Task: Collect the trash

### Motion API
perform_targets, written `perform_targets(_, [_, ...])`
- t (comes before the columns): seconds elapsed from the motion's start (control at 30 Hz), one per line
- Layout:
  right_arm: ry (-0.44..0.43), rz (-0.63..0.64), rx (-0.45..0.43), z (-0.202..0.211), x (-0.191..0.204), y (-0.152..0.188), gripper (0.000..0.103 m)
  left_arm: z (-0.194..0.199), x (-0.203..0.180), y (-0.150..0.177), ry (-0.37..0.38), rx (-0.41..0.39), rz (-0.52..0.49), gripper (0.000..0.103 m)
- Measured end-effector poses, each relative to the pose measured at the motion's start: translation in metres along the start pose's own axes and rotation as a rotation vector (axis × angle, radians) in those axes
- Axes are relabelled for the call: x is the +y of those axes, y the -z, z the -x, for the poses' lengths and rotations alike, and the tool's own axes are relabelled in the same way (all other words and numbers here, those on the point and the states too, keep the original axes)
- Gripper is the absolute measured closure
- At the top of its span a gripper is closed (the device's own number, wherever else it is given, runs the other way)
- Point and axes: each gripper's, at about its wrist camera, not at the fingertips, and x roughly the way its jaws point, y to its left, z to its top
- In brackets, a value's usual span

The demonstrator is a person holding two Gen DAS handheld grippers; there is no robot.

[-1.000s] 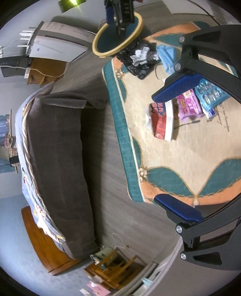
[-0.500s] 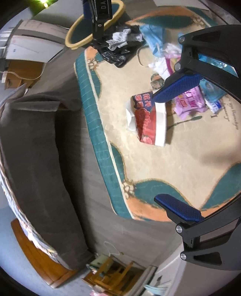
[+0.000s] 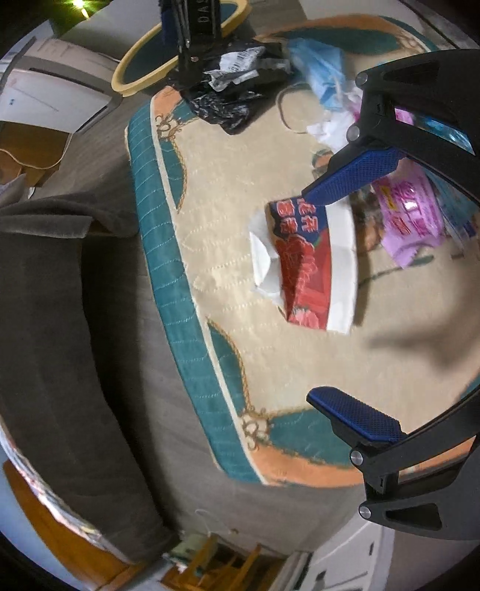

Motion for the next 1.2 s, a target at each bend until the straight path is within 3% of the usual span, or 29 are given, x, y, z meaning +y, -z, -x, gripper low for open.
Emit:
perform_targets(0.3, [-0.076,0.035,0.127,-0.03,0.007,0.006,0.006,-0.026,-0.016,-0.004,-0.002,0.06,-0.037,0.005])
perform_targets(0.5, [-0.078,0.067,0.181,-0.043,0.012,0.009,0.006,-0.04,-0.01,-0.009,0.027,0.105,-0.011,0.005])
perform_targets(0.57, [-0.084,0.068,0.182,-0.044,0.011,0.006,0.013,-0.045,-0.009,-0.007,0.033,0.119,-0.007,0.005])
perform_targets(0.73, [-0.072,0.078,0.162,-0.037,0.012,-0.002,0.039,-0.052,-0.006,-0.003,0.016,0.142,-0.015,0.007])
perform_targets(0.8, [-0.069,0.077,0.14,-0.032,0.01,-0.006,0.043,-0.051,-0.005,-0.004,0.027,0.134,-0.006,0.009])
perform_targets(0.9, [-0.056,0.074,0.098,-0.021,0.007,-0.012,0.05,-0.048,-0.004,-0.005,0.037,0.131,-0.002,0.025])
perform_targets(0.97, [-0.047,0.073,0.067,-0.014,0.005,-0.016,0.059,-0.046,-0.004,-0.004,0.053,0.135,-0.006,0.047])
perform_targets(1.03, [-0.045,0.064,0.049,-0.008,0.0,-0.016,0.066,-0.044,-0.004,-0.003,0.061,0.138,-0.011,0.053])
perform_targets(1.07, [-0.051,0.056,0.044,-0.006,-0.001,-0.016,0.074,-0.044,-0.004,-0.003,0.062,0.137,-0.014,0.053])
perform_targets(1.13, [-0.062,0.045,0.045,-0.002,-0.003,-0.017,0.076,-0.041,-0.004,-0.002,0.053,0.134,-0.024,0.053])
perform_targets(1.2, [-0.062,0.039,0.034,0.003,-0.006,-0.016,0.088,-0.036,-0.003,-0.001,0.051,0.123,-0.026,0.053])
